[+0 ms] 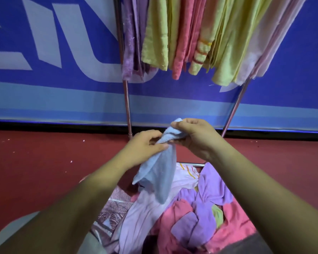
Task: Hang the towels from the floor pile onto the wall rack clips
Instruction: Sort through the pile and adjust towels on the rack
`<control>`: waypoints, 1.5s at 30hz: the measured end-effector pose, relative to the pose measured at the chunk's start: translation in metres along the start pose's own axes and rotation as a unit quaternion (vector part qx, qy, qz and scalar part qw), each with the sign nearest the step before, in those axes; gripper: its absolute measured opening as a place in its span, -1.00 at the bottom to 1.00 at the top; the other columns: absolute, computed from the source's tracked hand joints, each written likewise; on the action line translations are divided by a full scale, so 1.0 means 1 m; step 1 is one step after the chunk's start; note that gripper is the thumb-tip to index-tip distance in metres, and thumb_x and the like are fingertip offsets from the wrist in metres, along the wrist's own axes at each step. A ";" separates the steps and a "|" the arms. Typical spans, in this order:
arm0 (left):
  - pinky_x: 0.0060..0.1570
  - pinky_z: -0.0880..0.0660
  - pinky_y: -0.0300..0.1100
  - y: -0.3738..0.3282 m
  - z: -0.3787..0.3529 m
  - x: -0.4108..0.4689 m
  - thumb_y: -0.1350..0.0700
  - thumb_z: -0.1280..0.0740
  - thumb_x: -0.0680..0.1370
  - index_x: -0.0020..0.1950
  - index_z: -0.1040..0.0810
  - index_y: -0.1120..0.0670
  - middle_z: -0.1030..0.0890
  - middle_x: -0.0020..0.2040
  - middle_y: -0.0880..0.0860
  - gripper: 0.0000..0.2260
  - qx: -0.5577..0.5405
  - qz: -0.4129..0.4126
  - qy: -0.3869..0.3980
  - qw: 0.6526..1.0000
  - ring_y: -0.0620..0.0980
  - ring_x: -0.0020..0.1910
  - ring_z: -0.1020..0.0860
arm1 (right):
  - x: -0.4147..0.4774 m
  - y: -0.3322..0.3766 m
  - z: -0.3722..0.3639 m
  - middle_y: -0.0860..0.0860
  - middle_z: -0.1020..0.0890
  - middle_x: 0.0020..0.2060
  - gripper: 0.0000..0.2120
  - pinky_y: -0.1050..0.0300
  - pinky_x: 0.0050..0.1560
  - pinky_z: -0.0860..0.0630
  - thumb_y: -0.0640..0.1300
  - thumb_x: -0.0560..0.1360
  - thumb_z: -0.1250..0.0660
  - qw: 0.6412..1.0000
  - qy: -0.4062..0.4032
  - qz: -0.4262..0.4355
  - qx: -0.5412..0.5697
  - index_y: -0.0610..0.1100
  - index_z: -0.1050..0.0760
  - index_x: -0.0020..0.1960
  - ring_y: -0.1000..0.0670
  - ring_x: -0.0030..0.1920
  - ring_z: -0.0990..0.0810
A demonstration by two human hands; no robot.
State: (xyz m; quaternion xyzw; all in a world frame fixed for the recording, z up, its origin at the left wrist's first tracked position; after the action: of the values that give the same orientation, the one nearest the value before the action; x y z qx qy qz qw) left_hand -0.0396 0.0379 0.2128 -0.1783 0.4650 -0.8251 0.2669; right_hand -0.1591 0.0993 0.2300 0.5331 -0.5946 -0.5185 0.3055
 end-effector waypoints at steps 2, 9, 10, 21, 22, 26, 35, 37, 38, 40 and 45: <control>-0.21 -0.38 -0.12 0.004 0.005 -0.002 -0.08 -0.36 0.45 -0.12 -0.61 0.13 -0.55 -0.31 0.00 -0.73 0.066 -0.006 -0.008 0.998 -0.13 -0.32 -0.45 | -0.002 0.001 0.003 -0.13 -0.65 -0.36 -0.80 0.09 -0.12 -0.63 -0.32 0.59 -0.29 1.000 0.003 -0.004 -0.019 -0.22 -0.43 -0.22 -0.08 -0.27 -0.68; -0.26 -0.30 -0.15 -0.004 0.027 0.001 -0.11 -0.33 0.49 -0.12 -0.64 0.11 -0.52 -0.31 0.09 -0.71 0.042 -0.017 -0.045 0.998 -0.14 -0.31 -0.39 | 0.006 0.013 0.002 -0.19 -0.63 -0.20 -0.89 -0.04 0.05 -0.59 -0.37 0.47 -0.42 0.995 -0.016 0.015 -0.099 -0.21 -0.54 -0.14 -0.11 -0.13 -0.64; -0.28 -0.29 -0.15 -0.008 0.028 0.001 -0.11 -0.32 0.50 -0.14 -0.64 0.11 -0.52 -0.32 0.11 -0.71 0.054 -0.028 -0.045 0.997 -0.15 -0.32 -0.38 | 0.006 0.017 0.004 -0.18 -0.63 -0.22 -0.89 -0.06 0.03 -0.59 -0.35 0.48 -0.42 0.993 -0.032 0.027 -0.107 -0.20 -0.55 -0.17 -0.10 -0.16 -0.63; -0.28 -0.36 -0.19 0.022 0.032 -0.004 0.14 -0.40 0.48 -0.15 -0.63 0.10 -0.62 -0.31 0.03 -0.96 0.233 0.048 0.002 0.971 -0.11 -0.35 -0.48 | 0.004 0.044 0.017 -0.09 -0.55 -0.35 -0.74 0.05 -0.18 -0.60 -0.31 0.54 -0.31 0.991 -0.108 0.073 -0.020 -0.14 -0.40 -0.30 -0.07 -0.30 -0.61; -0.26 -0.37 -0.21 0.024 0.035 -0.003 0.17 -0.40 0.49 -0.14 -0.64 0.09 -0.61 -0.31 0.04 -0.97 0.187 0.057 -0.010 0.981 -0.13 -0.34 -0.47 | 0.004 0.045 0.023 -0.12 -0.54 -0.33 -0.77 0.06 -0.19 -0.60 -0.31 0.53 -0.33 0.989 -0.123 0.078 -0.035 -0.16 -0.41 -0.28 -0.07 -0.29 -0.62; -0.21 -0.37 -0.20 0.014 0.053 0.001 0.29 -0.36 0.51 -0.08 -0.63 0.19 -0.58 -0.24 0.04 -0.93 -0.079 0.066 -0.080 0.991 -0.09 -0.24 -0.46 | 0.007 0.037 0.045 -0.16 -0.59 -0.34 -0.92 0.12 -0.26 -0.59 -0.36 0.48 -0.39 0.981 -0.167 0.064 -0.081 -0.28 -0.49 -0.11 -0.09 -0.29 -0.66; -0.14 -0.53 -0.16 0.013 0.037 0.000 0.14 -0.32 0.58 0.04 -0.61 0.27 -0.65 -0.13 0.16 -0.80 -0.366 0.117 -0.069 0.921 0.00 -0.20 -0.61 | -0.010 0.020 -0.032 -0.04 -0.69 0.09 -0.71 0.05 -0.01 -0.53 -0.35 0.52 -0.38 0.960 0.142 0.069 -0.231 -0.14 -0.57 0.21 -0.03 0.00 -0.62; -0.12 -0.56 -0.15 0.014 0.038 0.000 0.13 -0.32 0.58 0.11 -0.59 0.31 -0.64 -0.06 0.23 -0.74 -0.373 0.121 -0.063 0.918 0.05 -0.15 -0.61 | -0.008 0.021 -0.032 -0.11 -0.68 -0.10 -0.70 0.02 -0.09 -0.48 -0.34 0.50 -0.41 0.950 0.110 0.101 -0.274 -0.18 -0.54 0.21 -0.05 -0.14 -0.57; -0.11 -0.55 -0.14 0.015 0.037 0.000 0.11 -0.32 0.58 0.12 -0.59 0.32 -0.63 -0.03 0.25 -0.72 -0.369 0.126 -0.054 0.919 0.06 -0.14 -0.60 | -0.008 0.022 -0.032 -0.10 -0.64 -0.17 -0.67 0.03 -0.11 -0.47 -0.32 0.49 -0.44 0.945 0.097 0.119 -0.289 -0.15 -0.53 0.23 -0.03 -0.20 -0.53; -0.08 -0.54 -0.13 0.016 0.032 -0.001 0.11 -0.32 0.56 0.13 -0.60 0.31 -0.62 0.03 0.27 -0.72 -0.372 0.138 -0.031 0.917 0.07 -0.13 -0.60 | -0.009 0.024 -0.037 -0.07 -0.57 -0.20 -0.58 0.14 -0.14 -0.48 -0.27 0.48 -0.48 0.934 0.101 0.149 -0.310 -0.03 -0.52 0.29 0.00 -0.26 -0.47; -0.04 -0.59 -0.10 0.012 0.023 -0.002 0.23 -0.21 0.60 0.25 -0.51 0.34 -0.61 0.08 0.26 -0.71 -0.464 0.163 0.015 0.870 0.08 -0.08 -0.64 | -0.013 0.030 -0.047 0.04 -0.47 -0.17 -0.91 0.38 -0.13 -0.36 -0.18 0.48 -0.49 0.882 0.055 0.240 -0.402 -0.03 -0.69 -0.04 0.14 -0.24 -0.45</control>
State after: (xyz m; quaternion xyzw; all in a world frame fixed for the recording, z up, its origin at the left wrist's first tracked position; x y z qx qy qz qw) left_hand -0.0225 0.0186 0.2133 -0.1911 0.8210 -0.4613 0.2768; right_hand -0.1226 0.0946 0.2739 0.2333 -0.4271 -0.5935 0.6410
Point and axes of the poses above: each hand's wrist, its own x-axis towards the middle knuckle, its own z-axis out of the back of the hand, y = z × x, the point moved 8 cm from there along x, towards the middle knuckle
